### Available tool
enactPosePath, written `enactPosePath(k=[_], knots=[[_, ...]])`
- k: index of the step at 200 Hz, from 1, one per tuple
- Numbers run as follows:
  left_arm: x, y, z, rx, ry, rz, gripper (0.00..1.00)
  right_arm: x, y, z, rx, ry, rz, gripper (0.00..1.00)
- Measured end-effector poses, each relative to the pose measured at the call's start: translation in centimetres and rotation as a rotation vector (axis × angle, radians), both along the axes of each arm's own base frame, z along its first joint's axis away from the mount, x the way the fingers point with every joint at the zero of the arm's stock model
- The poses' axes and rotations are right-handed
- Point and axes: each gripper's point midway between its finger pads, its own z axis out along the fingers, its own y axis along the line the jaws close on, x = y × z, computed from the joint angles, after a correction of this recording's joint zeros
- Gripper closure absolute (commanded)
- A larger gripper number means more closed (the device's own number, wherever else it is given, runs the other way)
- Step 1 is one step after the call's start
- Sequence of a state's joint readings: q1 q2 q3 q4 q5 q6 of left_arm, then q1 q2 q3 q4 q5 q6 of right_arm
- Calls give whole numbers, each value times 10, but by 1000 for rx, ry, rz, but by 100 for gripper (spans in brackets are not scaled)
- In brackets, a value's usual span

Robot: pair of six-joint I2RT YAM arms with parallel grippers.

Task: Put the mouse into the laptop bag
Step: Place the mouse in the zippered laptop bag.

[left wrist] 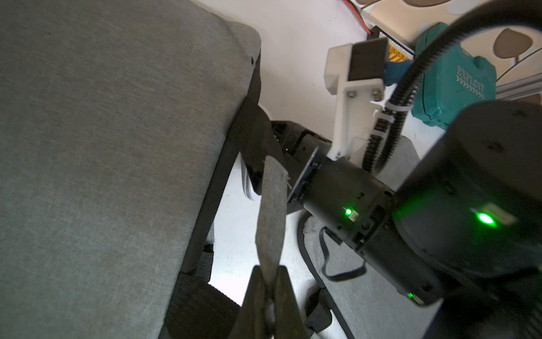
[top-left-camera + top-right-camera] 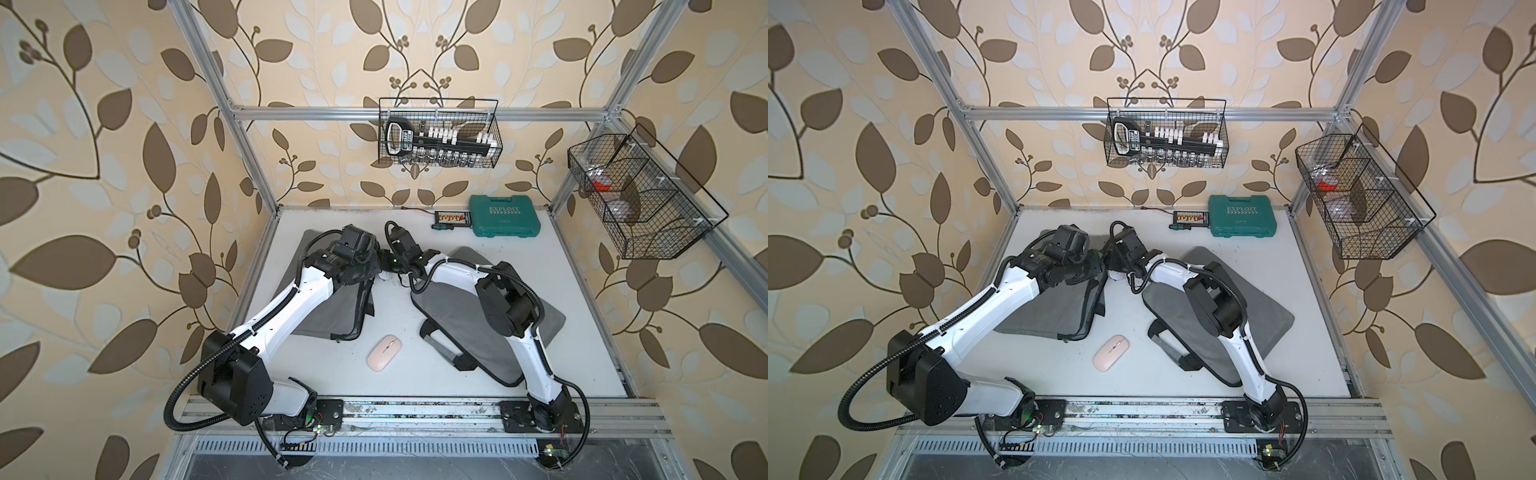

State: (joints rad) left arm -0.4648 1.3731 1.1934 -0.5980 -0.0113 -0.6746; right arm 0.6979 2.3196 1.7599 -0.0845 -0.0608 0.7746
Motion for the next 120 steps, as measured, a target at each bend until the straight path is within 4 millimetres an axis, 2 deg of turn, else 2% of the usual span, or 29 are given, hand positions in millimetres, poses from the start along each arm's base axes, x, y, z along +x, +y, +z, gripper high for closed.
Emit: enactPosePath(k=[39, 70, 94, 120], knots=[[-8, -12, 8, -19, -24, -53, 100, 7, 10, -6, 21, 23, -4, 72], [-8, -20, 14, -45, -41, -80, 100, 10, 12, -2, 37, 33, -17, 72], [-9, -26, 13, -64, -44, -99, 100, 11, 13, 2, 55, 41, -35, 64], [-9, -27, 13, -71, -44, -104, 100, 17, 14, 2, 64, 49, -62, 63]])
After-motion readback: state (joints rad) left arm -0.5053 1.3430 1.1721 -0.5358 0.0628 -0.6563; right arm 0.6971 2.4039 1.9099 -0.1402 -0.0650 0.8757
